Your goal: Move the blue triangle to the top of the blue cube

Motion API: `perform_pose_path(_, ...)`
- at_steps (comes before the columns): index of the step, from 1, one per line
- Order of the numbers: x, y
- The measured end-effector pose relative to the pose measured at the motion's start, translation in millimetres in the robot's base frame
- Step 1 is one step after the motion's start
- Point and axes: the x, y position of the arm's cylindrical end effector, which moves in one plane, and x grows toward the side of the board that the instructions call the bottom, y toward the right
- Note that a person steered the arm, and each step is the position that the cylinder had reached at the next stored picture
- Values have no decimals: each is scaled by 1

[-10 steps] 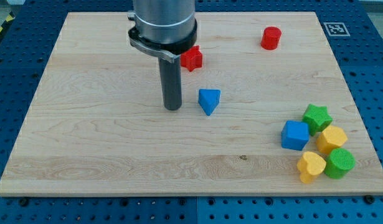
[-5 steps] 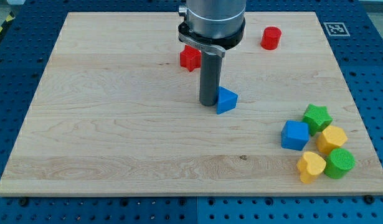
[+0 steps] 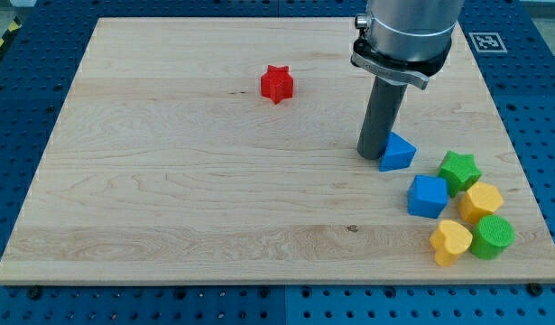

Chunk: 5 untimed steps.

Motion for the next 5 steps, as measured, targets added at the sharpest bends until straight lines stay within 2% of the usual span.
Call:
perform_pose_path(2,-50,0)
perform_pose_path(5,-38,9)
